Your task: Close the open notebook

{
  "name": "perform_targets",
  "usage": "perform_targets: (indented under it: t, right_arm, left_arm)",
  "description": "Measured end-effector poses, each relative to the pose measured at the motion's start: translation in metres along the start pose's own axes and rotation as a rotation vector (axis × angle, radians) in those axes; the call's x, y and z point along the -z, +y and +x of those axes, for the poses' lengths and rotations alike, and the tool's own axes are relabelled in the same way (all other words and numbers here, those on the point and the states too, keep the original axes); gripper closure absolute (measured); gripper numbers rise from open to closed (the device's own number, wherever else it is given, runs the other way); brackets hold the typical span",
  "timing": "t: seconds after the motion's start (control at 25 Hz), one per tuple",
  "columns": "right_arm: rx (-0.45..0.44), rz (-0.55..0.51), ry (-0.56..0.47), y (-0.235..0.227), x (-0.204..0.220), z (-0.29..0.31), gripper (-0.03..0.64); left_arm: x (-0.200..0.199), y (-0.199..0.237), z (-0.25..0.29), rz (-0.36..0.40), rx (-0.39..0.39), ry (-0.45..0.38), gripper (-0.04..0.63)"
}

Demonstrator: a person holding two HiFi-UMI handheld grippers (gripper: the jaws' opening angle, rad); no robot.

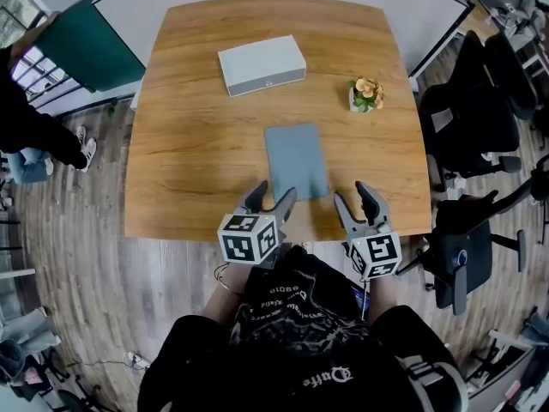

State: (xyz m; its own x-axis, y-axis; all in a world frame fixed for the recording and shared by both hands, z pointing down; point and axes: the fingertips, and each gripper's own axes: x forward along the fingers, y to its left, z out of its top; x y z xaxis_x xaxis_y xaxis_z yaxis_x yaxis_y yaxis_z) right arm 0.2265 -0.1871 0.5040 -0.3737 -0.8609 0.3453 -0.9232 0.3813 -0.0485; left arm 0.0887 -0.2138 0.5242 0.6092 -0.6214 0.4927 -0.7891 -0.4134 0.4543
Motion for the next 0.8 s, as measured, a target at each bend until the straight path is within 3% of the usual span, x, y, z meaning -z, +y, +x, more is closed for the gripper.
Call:
perform_targets:
  t: [0.24, 0.52, 0.6, 0.8]
  right_arm:
    - [-0.010, -0.037, -0.073, 0.024, -0.034, 0.012, 0.416]
    - [-0.001, -0.052, -0.116, 0.041, -0.052, 0.018, 0.413]
    - [0.000, -0.053, -0.116, 0.045, -0.051, 0.019, 0.411]
    - [0.013, -0.076, -0.109, 0.051, -0.051, 0.021, 0.413]
  left_arm:
    - [-0.042, 0.033, -0.057, 0.071, -0.057, -0.185, 0.302]
    - [-0.062, 0.040, -0.089, 0.366, -0.111, -0.252, 0.302]
    - [-0.060, 0.042, -0.091, 0.387, -0.116, -0.253, 0.301]
    - [-0.060, 0.043, -0.093, 0.345, -0.082, -0.266, 0.302]
